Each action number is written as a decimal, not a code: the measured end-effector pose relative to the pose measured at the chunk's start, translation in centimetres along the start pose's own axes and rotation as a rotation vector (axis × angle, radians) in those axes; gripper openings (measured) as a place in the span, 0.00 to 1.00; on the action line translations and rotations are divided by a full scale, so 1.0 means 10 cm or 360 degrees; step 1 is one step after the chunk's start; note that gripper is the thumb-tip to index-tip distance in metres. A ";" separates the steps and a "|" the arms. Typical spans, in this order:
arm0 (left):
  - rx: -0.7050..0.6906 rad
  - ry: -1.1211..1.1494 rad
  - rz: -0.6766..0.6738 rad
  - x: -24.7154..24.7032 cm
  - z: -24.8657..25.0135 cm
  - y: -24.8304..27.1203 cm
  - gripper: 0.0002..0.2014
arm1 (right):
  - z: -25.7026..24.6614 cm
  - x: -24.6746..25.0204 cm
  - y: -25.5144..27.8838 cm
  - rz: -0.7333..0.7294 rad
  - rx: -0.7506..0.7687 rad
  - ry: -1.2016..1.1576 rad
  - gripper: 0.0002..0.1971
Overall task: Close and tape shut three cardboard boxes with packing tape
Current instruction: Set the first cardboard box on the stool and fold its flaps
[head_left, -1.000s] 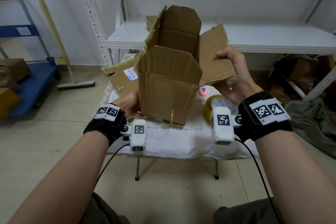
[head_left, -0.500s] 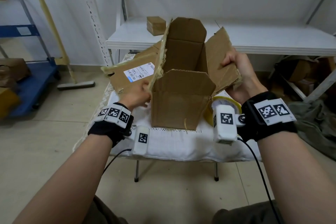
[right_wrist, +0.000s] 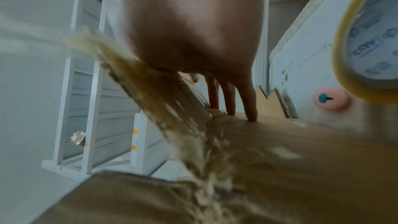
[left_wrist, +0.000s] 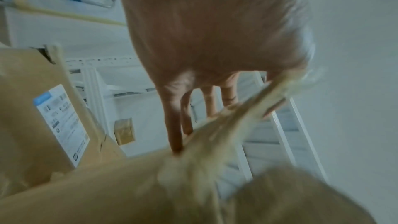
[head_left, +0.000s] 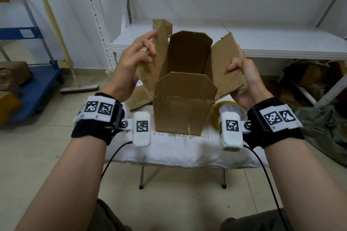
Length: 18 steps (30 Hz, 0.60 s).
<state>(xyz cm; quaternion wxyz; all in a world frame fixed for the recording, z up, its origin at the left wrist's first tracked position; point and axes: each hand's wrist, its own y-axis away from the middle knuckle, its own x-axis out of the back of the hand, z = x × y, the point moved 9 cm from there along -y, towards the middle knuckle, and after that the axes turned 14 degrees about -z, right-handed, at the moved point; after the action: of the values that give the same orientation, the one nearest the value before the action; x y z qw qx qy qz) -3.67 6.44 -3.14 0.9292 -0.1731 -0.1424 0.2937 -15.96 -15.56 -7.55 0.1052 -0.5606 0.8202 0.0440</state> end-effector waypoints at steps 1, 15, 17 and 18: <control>0.0035 0.0099 0.0031 0.09 -0.03 0.03 0.04 | 0.01 0.04 0.00 0.0044 -0.0012 -0.0032 0.44; 0.0990 -0.0889 -0.0441 0.14 -0.27 0.22 0.44 | -0.01 0.05 0.00 0.0116 0.0045 -0.0009 0.43; 0.1020 -0.1067 -0.0362 0.13 -0.26 0.15 0.39 | -0.01 0.04 -0.01 0.0100 0.0041 0.0006 0.42; 0.1029 -0.1142 -0.0329 0.12 -0.27 0.12 0.37 | -0.01 0.04 -0.01 0.0090 0.0041 0.0031 0.40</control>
<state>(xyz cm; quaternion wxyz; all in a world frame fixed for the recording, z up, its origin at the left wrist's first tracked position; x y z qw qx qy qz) -2.33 7.50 -5.84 0.8519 0.2513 -0.3715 0.2703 -16.02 -15.92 -7.52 0.1032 -0.5361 0.8372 0.0310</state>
